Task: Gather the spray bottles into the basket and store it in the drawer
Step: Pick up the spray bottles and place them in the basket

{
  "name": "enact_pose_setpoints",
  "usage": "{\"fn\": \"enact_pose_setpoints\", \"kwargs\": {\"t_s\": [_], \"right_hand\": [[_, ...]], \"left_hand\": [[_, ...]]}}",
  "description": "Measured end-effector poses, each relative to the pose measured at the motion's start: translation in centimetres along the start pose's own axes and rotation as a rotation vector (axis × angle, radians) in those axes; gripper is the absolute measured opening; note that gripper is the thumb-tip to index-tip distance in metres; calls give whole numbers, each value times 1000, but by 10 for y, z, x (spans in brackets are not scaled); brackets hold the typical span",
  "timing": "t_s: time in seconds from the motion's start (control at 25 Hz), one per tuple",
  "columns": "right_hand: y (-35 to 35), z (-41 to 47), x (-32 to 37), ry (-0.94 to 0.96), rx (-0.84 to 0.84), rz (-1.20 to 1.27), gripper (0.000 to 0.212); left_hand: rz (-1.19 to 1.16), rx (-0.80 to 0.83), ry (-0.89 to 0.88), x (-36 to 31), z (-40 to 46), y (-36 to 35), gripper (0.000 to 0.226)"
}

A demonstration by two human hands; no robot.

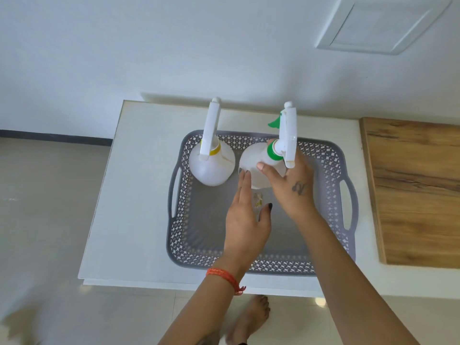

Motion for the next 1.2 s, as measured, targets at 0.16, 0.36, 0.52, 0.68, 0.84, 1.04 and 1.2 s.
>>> {"fn": "enact_pose_setpoints", "kwargs": {"t_s": [0.16,0.36,0.52,0.68,0.84,1.04,1.2], "right_hand": [[-9,4,-4,21,6,-1,40],[-13,3,1,35,7,-16,44],[3,-12,-8,-53,23,-12,65],[50,-45,-28,-223,-83,179,63],[120,-82,-49,-297,-262,317,55],[229,-159,-100,-386,-509,456,55],[321,-266,-163,-471,-705,508,55]], "left_hand": [[12,-14,12,5,6,2,72],[-4,-32,44,8,7,4,71],[-160,-286,2,-3,-13,29,52],[-275,-282,-84,-35,-37,8,34],[-381,-133,-153,-84,-52,-47,31],[-372,111,-195,-129,-104,-159,35],[-286,303,-218,-144,-188,-269,37]]}}
Point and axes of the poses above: each hand's wrist, its own z-axis towards the middle knuckle, its own y-axis out of the back of the hand, x = y × z, the point moved 10 cm from there along z, towards the middle knuckle, and after that the axes turned 1 degree about -z, right-handed, at the moved point
